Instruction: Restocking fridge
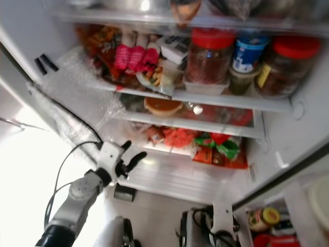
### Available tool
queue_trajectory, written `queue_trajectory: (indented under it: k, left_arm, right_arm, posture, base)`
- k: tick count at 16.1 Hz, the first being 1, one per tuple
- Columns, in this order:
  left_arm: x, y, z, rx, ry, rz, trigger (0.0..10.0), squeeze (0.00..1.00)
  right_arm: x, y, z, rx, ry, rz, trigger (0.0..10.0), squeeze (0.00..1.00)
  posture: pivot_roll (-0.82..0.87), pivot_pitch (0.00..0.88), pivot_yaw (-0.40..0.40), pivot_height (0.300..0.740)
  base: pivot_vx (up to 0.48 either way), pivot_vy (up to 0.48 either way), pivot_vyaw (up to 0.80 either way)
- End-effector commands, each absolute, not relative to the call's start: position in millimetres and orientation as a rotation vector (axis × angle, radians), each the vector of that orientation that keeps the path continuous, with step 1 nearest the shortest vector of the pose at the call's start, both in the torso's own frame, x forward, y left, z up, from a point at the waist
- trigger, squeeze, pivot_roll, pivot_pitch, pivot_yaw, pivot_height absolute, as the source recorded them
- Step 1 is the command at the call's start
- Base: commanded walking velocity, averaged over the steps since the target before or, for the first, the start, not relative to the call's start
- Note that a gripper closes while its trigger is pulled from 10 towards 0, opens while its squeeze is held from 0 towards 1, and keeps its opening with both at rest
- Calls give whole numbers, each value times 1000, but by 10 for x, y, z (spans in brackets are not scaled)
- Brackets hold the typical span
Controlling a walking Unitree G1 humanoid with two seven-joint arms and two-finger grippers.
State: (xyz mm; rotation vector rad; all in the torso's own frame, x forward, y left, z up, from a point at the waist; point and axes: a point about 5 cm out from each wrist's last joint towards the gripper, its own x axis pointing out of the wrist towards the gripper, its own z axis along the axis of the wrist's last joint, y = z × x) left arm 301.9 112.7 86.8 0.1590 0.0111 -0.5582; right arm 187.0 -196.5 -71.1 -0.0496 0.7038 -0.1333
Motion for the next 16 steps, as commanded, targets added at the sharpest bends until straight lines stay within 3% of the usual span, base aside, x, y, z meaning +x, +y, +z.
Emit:
queue_trajectory:
  k: [1, 5, 7, 9, 12, 16]
  left_arm:
    - [2975, 1204, 755, 139, 58, -529, 10000, 0]
    - [2910, 1551, 355, 63, 248, -331, 10000, 0]
    - [2767, 1821, -13, -10, 468, -191, 10000, 0]
    - [2666, 1897, -167, -18, 568, -157, 10000, 0]
    - [2467, 1989, -373, 34, 689, -114, 10000, 0]
    - [2386, 1920, -471, 45, 743, -120, 10000, 0]
  right_arm:
    - [1263, -1816, -1031, -18, 968, -96, 10000, 0]
    - [1286, -1820, -1024, -15, 963, -92, 10000, 0]
    - [1283, -1823, -1022, -17, 959, -88, 10000, 0]
    - [1280, -1824, -1022, -18, 957, -87, 10000, 0]
    - [1274, -1785, -1026, -25, 955, -68, 10000, 0]
    - [1263, -1734, -1034, -29, 960, -44, 10000, 0]
  posture:
    - [-107, 228, 120, 640]
    - [-105, 223, 118, 640]
    - [-97, 222, 114, 640]
    - [-93, 220, 115, 640]
    - [-98, 219, 109, 640]
    - [-93, 218, 104, 640]
  base:
    - [-292, 0, 0]
    - [-68, 0, 0]
    - [0, 0, 0]
    - [0, 0, 0]
    - [0, 403, 0]
    - [0, 398, 0]
